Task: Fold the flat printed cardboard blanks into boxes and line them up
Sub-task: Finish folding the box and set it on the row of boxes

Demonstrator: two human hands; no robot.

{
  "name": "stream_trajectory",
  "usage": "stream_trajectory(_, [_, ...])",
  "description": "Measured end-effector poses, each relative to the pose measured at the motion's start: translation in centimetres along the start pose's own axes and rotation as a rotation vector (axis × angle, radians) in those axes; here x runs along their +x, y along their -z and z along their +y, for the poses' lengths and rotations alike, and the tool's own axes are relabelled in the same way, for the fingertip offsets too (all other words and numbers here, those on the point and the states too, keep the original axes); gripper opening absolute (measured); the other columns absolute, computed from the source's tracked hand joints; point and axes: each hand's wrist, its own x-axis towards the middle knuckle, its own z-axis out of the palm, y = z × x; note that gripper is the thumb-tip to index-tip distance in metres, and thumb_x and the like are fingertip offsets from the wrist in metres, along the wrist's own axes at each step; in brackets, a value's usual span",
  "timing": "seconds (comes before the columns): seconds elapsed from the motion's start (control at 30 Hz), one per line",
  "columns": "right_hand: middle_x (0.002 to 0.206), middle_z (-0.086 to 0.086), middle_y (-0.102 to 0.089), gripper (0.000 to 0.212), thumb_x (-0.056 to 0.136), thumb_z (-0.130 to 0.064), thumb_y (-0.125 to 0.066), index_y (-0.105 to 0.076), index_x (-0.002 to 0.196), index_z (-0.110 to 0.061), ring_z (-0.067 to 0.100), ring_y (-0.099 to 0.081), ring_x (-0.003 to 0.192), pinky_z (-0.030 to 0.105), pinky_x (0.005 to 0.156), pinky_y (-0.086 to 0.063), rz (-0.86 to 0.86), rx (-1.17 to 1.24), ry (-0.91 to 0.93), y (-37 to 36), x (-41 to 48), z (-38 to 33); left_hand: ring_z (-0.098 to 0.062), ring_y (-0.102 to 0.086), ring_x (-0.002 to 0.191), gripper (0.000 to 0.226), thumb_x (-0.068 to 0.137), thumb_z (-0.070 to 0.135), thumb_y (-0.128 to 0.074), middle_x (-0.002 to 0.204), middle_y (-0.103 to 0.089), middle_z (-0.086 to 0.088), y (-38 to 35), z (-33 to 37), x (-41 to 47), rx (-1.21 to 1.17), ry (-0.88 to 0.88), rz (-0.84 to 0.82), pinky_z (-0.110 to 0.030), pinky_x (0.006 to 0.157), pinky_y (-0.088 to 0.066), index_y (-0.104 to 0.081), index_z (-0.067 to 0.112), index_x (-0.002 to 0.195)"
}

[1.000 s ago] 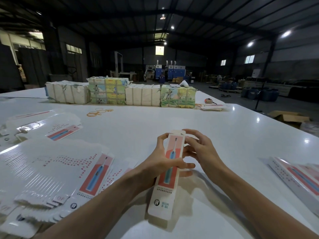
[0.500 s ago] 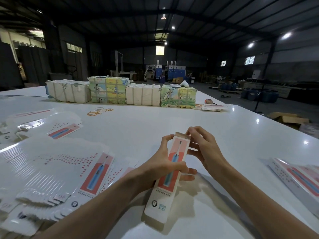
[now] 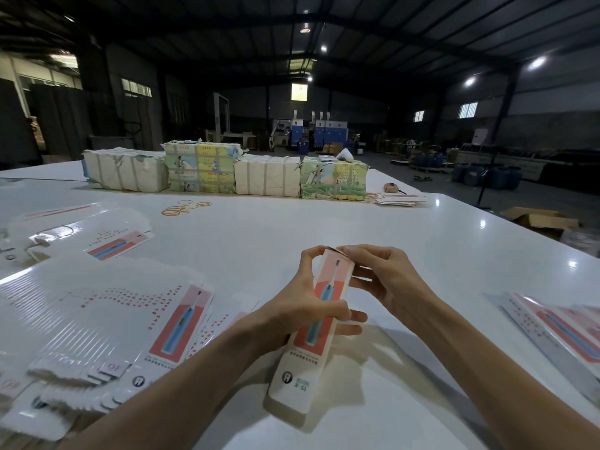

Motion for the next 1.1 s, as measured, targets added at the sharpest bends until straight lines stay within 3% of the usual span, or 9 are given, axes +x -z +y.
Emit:
stream_trajectory(0.07, [0.102,0.018,-0.079,0.019,0.095,-0.021,-0.072,-0.085,0.094,-0.007,0.034,-0.078,0.097,0.037,0.068,-0.064,0.016,0.005,-0.013,0.1,0.1,-0.1,-0.016,-0.074,0.099,0.099,0.069,0.039,-0.088,0.119,-0.055,0.014,0.2,0.1,-0.1,0.026,0.01,-0.002,-0.017,0.064,-0.059,-0.016,0.07,0.13])
stream_trajectory(0.13, [0.101,0.019,-0.079,0.021,0.099,-0.017,-0.068,-0.084,0.094,-0.005,0.034,-0.078,0.094,0.037,0.066,-0.064,0.036,0.004,-0.013,0.3,0.1,-0.3,-0.02,-0.072,0.1,0.098,0.069,0.039,-0.088,0.119,-0.054,0.016,0.3,0.2,-0.2,0.042,0.012,-0.014,-0.018,0.064,-0.059,-0.016,0.078,0.122])
stream_trajectory(0.3, [0.1,0.018,-0.079,0.02,0.102,-0.012,-0.064,-0.081,0.101,-0.002,0.033,-0.078,0.093,0.038,0.067,-0.064,0.06,-0.044,-0.01,0.6,0.1,-0.5,-0.022,-0.074,0.097,0.102,0.071,0.032,-0.09,0.119,-0.054,0.012,0.4,0.3,-0.2,0.049,0.003,-0.03,-0.021,0.065,-0.06,-0.017,0.076,0.127])
stream_trajectory(0.47, [0.1,0.017,-0.08,0.018,0.1,-0.012,-0.068,-0.085,0.094,-0.009,0.031,-0.079,0.091,0.04,0.068,-0.065,0.046,-0.054,-0.024,0.5,0.1,-0.5,-0.022,-0.075,0.096,0.106,0.069,0.034,-0.093,0.119,-0.056,0.008,0.3,0.3,-0.3,0.056,0.011,-0.005,-0.026,0.069,-0.063,-0.014,0.07,0.131])
stream_trajectory(0.6, [0.1,0.014,-0.08,0.02,0.1,-0.01,-0.068,-0.085,0.091,-0.01,0.029,-0.079,0.093,0.04,0.069,-0.065,0.02,-0.102,-0.027,0.8,0.2,-0.5,0.004,-0.072,0.09,0.108,0.07,0.035,-0.094,0.117,-0.054,0.006,0.2,0.4,-0.2,0.024,0.002,-0.027,-0.019,0.062,-0.059,-0.011,0.074,0.126])
stream_trajectory(0.77, [0.098,0.014,-0.08,0.025,0.101,-0.007,-0.064,-0.086,0.089,-0.013,0.03,-0.079,0.095,0.038,0.073,-0.065,-0.038,-0.194,0.004,1.2,0.1,-0.7,-0.02,-0.079,0.093,0.107,0.073,0.025,-0.092,0.126,-0.054,0.0,0.1,0.4,-0.5,-0.036,-0.024,-0.108,-0.032,0.07,-0.064,-0.018,0.076,0.132])
stream_trajectory(0.87, [0.104,0.012,-0.08,0.027,0.103,-0.009,-0.061,-0.086,0.097,-0.016,0.027,-0.077,0.101,0.037,0.081,-0.065,-0.061,-0.154,0.023,0.8,0.0,-0.5,-0.018,-0.079,0.093,0.105,0.073,0.022,-0.093,0.123,-0.056,-0.003,0.1,0.3,-0.4,-0.074,-0.054,-0.054,-0.033,0.07,-0.065,-0.023,0.071,0.133])
stream_trajectory(1.0, [0.11,0.004,-0.079,0.023,0.103,-0.015,-0.065,-0.075,0.124,-0.018,0.025,-0.075,0.106,0.038,0.09,-0.063,-0.074,-0.146,0.079,-0.5,-0.4,0.3,-0.017,-0.078,0.092,0.103,0.076,0.014,-0.092,0.119,-0.059,-0.006,0.0,0.1,0.0,-0.198,-0.067,0.03,-0.03,0.068,-0.064,-0.026,0.07,0.13])
stream_trajectory(1.1, [0.103,-0.005,-0.079,0.021,0.101,-0.025,-0.068,-0.073,0.122,-0.023,0.021,-0.075,0.102,0.035,0.088,-0.064,0.017,-0.281,0.152,-1.5,-0.6,0.9,-0.011,-0.078,0.091,0.099,0.081,0.008,-0.089,0.119,-0.06,-0.004,-0.4,-0.1,0.4,-0.252,-0.037,0.066,-0.026,0.065,-0.062,-0.027,0.068,0.128])
